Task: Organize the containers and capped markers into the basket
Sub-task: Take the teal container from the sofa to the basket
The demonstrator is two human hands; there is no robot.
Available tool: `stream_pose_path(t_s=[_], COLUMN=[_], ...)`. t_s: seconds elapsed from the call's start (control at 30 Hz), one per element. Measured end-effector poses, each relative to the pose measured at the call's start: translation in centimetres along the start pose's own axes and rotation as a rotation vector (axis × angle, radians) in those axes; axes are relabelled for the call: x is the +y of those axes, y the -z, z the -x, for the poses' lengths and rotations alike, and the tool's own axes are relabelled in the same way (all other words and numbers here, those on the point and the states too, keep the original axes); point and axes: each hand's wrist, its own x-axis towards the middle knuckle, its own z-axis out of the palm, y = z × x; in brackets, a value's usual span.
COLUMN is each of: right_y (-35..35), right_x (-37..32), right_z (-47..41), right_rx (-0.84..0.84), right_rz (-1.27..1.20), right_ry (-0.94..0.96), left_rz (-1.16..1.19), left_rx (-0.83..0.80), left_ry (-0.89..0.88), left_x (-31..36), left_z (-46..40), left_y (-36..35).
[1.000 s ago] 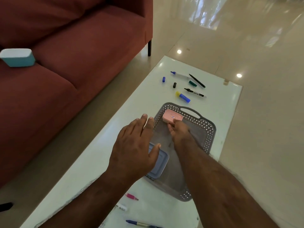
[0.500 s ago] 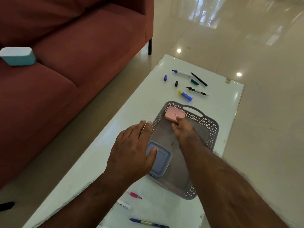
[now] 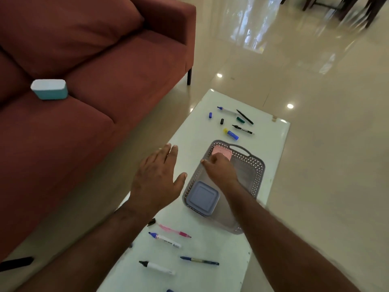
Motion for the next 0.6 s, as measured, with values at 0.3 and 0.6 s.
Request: stream_pose_path(t_s=[0.3,0.6], right_y=[9.5,14.3], right_x=[-11.5,-20.8], right_z=[17.0,29.5], right_rx=[0.134,0.230], right_rz=[0.271,0.332], right_ry=[0.300,0.491], left_rz=[-0.033,-0.028], left_rx=[0.125,0.246], left_ry=[0.024,0.030], left_x=[-3.5,-4.3], left_z=[6.2,12.1], left_y=[13.5,24.6])
